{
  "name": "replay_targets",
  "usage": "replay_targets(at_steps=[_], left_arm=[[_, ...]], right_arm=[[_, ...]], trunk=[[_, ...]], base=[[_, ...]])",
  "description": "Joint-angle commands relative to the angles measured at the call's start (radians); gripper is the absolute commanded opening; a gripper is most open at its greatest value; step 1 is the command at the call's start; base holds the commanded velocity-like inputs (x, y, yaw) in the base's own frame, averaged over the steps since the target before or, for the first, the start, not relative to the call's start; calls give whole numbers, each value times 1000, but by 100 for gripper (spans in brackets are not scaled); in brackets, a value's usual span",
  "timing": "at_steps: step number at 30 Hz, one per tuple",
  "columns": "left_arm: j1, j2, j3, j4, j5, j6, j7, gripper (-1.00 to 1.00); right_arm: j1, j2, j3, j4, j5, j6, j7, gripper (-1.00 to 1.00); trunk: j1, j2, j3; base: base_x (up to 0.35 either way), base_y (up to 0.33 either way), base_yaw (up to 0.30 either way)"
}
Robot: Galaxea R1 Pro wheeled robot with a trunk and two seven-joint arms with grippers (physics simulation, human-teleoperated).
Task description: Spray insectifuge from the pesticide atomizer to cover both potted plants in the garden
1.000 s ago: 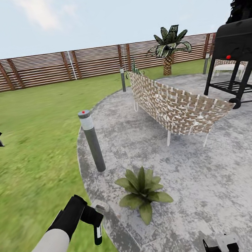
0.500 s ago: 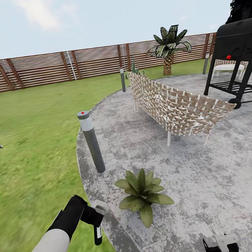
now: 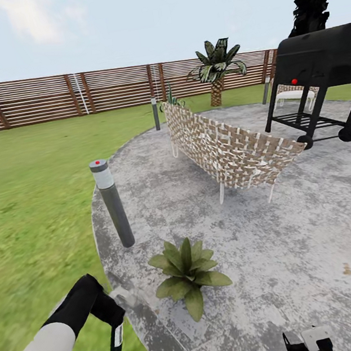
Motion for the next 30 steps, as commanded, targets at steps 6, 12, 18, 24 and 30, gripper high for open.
replay_targets(at_steps=[6, 12, 18, 24, 30], left_arm=[[-3, -17, -4, -6, 2, 11, -11, -100], [0, -28, -7, -10, 3, 10, -7, -100], [0, -29, -6, -11, 4, 8, -5, -100], [0, -31, -5, -11, 5, 7, -4, -100], [0, -31, -4, -10, 4, 7, -3, -100]], right_arm=[[-1, 0, -4, 2, 11, -3, -7, 100], [-1, -2, -4, 2, 12, -3, -6, 100], [-1, -2, -4, 2, 12, -3, -6, 100], [-1, -1, -4, 2, 12, -3, -6, 100], [-1, 1, -3, 2, 9, -3, -7, 100]], trunk=[[0, 0, -1], [0, 0, -1], [0, 0, -1], [0, 0, -1], [0, 0, -1]], base=[[197, 48, 0], [28, 7, 0], [0, 0, 0], [236, 0, 0], [51, 0, 0]])
